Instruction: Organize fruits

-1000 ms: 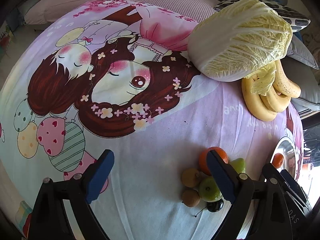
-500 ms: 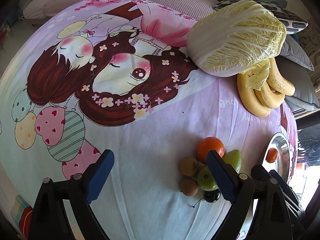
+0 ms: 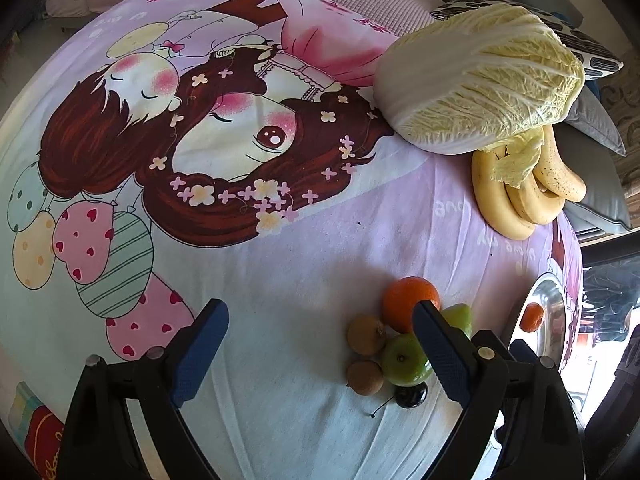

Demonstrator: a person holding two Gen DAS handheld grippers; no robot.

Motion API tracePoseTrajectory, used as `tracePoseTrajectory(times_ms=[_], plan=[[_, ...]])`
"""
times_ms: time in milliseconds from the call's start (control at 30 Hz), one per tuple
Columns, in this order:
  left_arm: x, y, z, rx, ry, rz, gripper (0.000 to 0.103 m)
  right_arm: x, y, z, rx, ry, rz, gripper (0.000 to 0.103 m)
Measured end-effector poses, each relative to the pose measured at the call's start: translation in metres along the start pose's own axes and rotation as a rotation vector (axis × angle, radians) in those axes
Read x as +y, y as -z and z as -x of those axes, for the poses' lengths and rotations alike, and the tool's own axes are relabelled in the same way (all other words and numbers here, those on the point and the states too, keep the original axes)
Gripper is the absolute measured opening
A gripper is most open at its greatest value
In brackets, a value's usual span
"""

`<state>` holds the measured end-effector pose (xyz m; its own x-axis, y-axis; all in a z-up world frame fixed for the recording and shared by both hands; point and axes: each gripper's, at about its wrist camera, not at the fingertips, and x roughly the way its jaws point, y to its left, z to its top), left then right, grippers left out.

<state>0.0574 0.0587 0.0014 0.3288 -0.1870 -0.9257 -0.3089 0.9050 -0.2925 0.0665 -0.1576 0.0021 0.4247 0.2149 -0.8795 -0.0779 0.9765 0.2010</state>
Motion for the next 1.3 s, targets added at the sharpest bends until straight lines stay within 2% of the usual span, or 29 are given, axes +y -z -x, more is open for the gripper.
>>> tracePoseTrajectory(times_ms=[267, 433, 500, 567, 700, 1033, 1167, 1300], plan=[[-0.004, -0.012, -0.014, 0.032, 0.023, -0.004, 0.093, 0.005, 0.002, -0.02, 0.046, -0.003, 0.012, 0.091], [-0.014, -0.02, -0.019, 0.039, 0.05, -0.024, 0.093, 0.007, 0.002, -0.023, 0.045, -0.006, 0.018, 0.085], [-0.019, -0.022, -0.021, 0.039, 0.062, -0.039, 0.093, 0.008, 0.002, -0.025, 0.049, -0.011, 0.018, 0.079], [-0.027, -0.024, -0.022, 0.042, 0.068, -0.06, 0.084, 0.009, 0.003, -0.027, 0.056, -0.016, 0.022, 0.073], [-0.036, -0.021, -0.032, 0.077, 0.092, -0.089, 0.078, 0.011, 0.003, -0.032, 0.07, -0.019, 0.022, 0.061], [-0.067, -0.014, -0.062, 0.138, 0.135, -0.148, 0.057, 0.011, 0.004, -0.036, 0.087, -0.02, 0.023, 0.057], [-0.075, -0.011, -0.071, 0.159, 0.179, -0.15, 0.042, 0.011, 0.004, -0.037, 0.091, -0.025, 0.022, 0.055], [-0.079, -0.008, -0.072, 0.152, 0.171, -0.156, 0.041, 0.012, 0.005, -0.038, 0.093, -0.031, 0.02, 0.051]])
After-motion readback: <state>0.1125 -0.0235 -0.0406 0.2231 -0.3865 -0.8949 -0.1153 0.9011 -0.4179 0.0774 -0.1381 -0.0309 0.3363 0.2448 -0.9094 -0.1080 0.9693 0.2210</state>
